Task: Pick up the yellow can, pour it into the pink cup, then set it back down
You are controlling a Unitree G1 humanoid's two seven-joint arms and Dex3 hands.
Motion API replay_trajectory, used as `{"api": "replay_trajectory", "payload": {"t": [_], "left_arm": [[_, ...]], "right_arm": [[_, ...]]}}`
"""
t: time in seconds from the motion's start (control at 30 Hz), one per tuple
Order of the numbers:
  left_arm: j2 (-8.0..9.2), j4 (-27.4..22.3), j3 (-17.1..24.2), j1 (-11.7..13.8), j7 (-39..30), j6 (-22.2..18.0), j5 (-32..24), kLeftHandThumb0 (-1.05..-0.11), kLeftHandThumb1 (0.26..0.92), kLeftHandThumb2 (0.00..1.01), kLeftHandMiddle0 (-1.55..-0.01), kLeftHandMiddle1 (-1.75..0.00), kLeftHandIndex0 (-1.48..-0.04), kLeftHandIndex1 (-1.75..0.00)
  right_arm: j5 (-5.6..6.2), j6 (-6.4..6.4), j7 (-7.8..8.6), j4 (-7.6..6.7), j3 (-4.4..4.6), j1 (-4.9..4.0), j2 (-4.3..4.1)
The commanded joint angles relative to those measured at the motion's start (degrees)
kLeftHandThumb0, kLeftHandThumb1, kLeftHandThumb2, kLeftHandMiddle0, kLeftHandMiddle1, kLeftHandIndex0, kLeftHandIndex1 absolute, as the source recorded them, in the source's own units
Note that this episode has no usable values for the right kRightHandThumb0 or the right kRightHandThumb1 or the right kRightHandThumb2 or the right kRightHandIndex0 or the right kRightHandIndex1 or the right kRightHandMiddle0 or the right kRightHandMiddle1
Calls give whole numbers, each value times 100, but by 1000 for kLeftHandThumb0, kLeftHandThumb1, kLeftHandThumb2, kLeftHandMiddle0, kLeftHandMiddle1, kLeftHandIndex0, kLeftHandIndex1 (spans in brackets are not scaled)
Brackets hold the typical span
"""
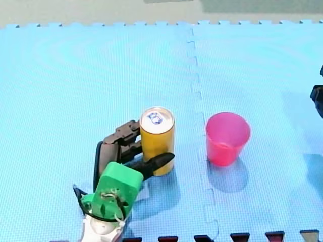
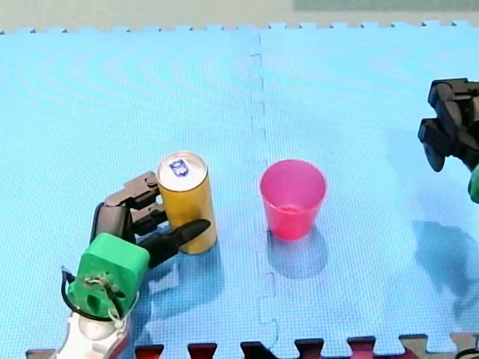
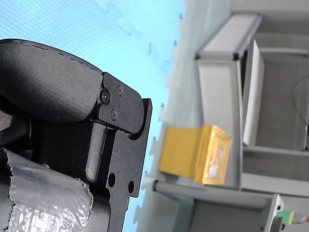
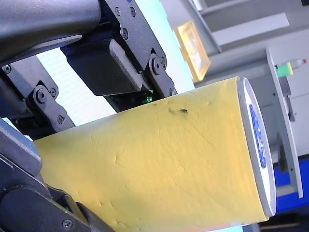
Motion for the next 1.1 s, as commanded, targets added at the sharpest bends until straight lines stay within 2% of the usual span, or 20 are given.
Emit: {"api": "replay_trajectory", "payload": {"t": [0.0, 0.2, 0.27, 0.33, 0.37, 0.4, 0.43, 0.47, 0.53, 0.63, 0.9, 1.07], "left_arm": [[-9, 96, -9, -38, 34, -45, 4, -310, 824, 0, -1269, 0, -1143, 0], [-18, 213, -45, -58, 108, -100, 32, -312, 824, 0, -1262, 0, -1132, 0], [-23, 248, -49, -74, 104, -86, 22, -314, 813, 0, -1167, 0, -991, 1], [-1, 284, -80, -104, 143, -28, 69, -345, 768, 0, -1054, 0, -896, 0], [17, 302, -106, -122, 185, 12, 113, -470, 734, 0, -919, -1, -771, 0], [49, 316, -163, -144, 296, 88, 219, -528, 721, 0, -860, 0, -717, 0], [79, 325, -222, -163, 400, 170, 328, -654, 717, 1, -731, 0, -604, 0], [99, 329, -265, -174, 464, 234, 404, -729, 721, 4, -639, 0, -518, 0], [106, 319, -307, -180, 474, 315, 456, -858, 749, 13, -493, 0, -409, 0], [112, 275, -346, -168, 469, 371, 475, -959, 792, 20, -427, 0, -378, 0], [268, 193, -641, -189, 930, 640, 922, -1040, 829, 11, -428, -2, -359, 0], [335, 171, -761, -179, 971, 678, 1022, -1048, 861, 20, -327, 0, -260, 0]], "right_arm": [[17, 12, 5, -23, -11, -12, -38], [23, 3, 2, -27, -9, -15, -48], [24, 1, 1, -28, -9, -17, -52], [21, -2, -6, -29, -4, -20, -53], [19, -3, -9, -30, -2, -21, -52], [16, -3, -12, -29, 1, -22, -52], [13, -3, -16, -29, 5, -22, -52], [11, -3, -19, -29, 9, -22, -52], [9, 0, -18, -29, 14, -22, -56], [14, 3, -15, -29, 17, -20, -55], [17, 25, -7, -28, 20, -25, -53], [14, 19, -16, -31, 25, -23, -50]]}}
